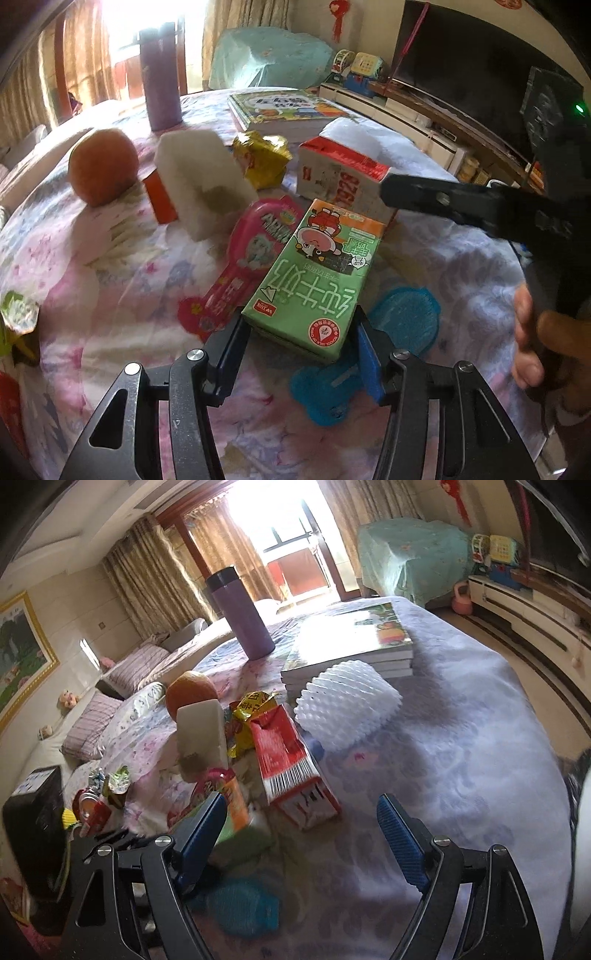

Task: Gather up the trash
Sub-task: 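Grasp the green milk carton with the left tool while the right tool grasps the red carton, then carry the green and red cartons over the trash bin with both tools, then open both tools to drop the cartons into the bin, then move both open tools back over the table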

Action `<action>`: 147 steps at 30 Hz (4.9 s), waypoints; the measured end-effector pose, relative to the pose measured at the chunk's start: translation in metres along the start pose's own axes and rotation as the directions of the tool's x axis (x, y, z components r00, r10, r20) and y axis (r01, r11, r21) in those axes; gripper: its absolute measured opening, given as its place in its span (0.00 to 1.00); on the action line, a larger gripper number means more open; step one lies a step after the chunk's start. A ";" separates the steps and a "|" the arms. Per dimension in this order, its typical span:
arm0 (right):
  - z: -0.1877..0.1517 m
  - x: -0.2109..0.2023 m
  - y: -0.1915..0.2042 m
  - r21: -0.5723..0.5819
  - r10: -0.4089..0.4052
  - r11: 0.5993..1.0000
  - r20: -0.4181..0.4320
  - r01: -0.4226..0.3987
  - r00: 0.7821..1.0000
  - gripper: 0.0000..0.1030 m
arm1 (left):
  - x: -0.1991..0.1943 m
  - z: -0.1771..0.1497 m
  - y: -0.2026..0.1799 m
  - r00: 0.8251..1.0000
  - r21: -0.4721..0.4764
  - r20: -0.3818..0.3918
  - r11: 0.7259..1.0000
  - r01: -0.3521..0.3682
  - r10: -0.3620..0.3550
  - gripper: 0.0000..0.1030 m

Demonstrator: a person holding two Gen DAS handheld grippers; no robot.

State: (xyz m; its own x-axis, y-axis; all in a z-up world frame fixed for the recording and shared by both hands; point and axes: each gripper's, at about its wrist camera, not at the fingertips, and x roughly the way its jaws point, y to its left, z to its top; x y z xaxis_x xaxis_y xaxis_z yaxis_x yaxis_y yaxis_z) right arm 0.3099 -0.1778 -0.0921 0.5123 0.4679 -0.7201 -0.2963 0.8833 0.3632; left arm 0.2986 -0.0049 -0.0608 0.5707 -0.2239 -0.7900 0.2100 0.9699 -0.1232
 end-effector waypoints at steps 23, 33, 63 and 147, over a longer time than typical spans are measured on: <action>-0.027 -0.043 -0.023 0.056 -0.060 0.997 0.025 0.058 0.998 0.34 | -0.011 0.002 -0.030 0.999 0.043 0.043 0.999 -0.002 0.001 0.51; -0.048 -0.102 -0.055 0.147 -0.138 0.981 0.090 0.124 0.986 0.34 | -0.025 0.007 -0.061 0.995 0.073 0.078 0.996 0.053 -0.059 0.51; -0.088 -0.199 -0.133 0.320 -0.328 0.909 0.158 0.266 0.931 0.34 | 0.003 0.035 -0.176 0.978 0.264 0.044 0.946 0.186 -0.204 0.51; -0.066 -0.203 -0.164 0.349 -0.366 0.888 0.148 0.298 0.919 0.75 | 0.047 0.061 -0.195 0.985 0.187 0.001 0.967 0.170 -0.173 0.70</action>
State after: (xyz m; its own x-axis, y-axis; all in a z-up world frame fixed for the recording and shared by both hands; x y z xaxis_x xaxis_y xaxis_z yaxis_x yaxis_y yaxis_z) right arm 0.2010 -0.4196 -0.0446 0.6988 0.1103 -0.7068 0.1708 0.9337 0.3146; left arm 0.3328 -0.2099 -0.0376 0.5262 -0.3885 -0.7564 0.4489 0.8824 -0.1409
